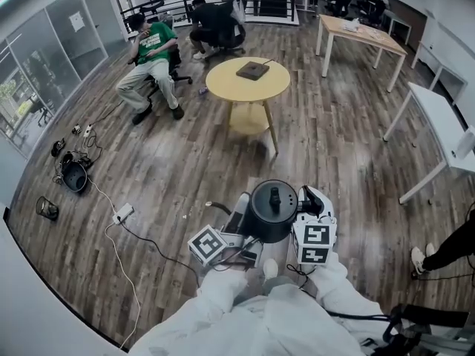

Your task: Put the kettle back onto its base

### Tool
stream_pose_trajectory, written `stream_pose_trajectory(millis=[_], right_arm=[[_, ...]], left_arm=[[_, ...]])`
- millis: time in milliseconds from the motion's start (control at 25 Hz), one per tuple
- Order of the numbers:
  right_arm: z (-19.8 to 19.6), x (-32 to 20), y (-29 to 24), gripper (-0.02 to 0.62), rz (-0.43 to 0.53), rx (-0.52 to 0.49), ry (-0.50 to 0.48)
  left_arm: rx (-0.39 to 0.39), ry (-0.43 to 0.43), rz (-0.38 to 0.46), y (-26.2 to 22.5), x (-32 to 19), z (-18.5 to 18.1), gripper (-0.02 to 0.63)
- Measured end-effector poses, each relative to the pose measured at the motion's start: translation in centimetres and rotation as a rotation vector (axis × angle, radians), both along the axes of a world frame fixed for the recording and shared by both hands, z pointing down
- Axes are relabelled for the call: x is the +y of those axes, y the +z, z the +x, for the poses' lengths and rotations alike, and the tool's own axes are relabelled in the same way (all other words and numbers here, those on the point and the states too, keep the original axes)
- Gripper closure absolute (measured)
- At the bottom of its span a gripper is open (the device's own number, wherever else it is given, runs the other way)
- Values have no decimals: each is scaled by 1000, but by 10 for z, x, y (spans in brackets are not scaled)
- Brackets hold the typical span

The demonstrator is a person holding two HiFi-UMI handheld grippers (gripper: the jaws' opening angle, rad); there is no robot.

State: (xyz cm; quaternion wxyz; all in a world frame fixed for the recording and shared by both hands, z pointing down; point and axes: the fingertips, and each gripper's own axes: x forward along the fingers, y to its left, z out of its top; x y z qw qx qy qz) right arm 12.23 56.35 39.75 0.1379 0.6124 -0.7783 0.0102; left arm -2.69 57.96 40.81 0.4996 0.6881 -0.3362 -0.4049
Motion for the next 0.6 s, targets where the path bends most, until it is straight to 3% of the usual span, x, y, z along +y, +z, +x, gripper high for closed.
stream_pose_trajectory(millis=[600], right_arm=[[32, -143, -1, 580, 17, -6, -32]], left_arm=[[-4, -16, 14, 0, -142, 35, 83]])
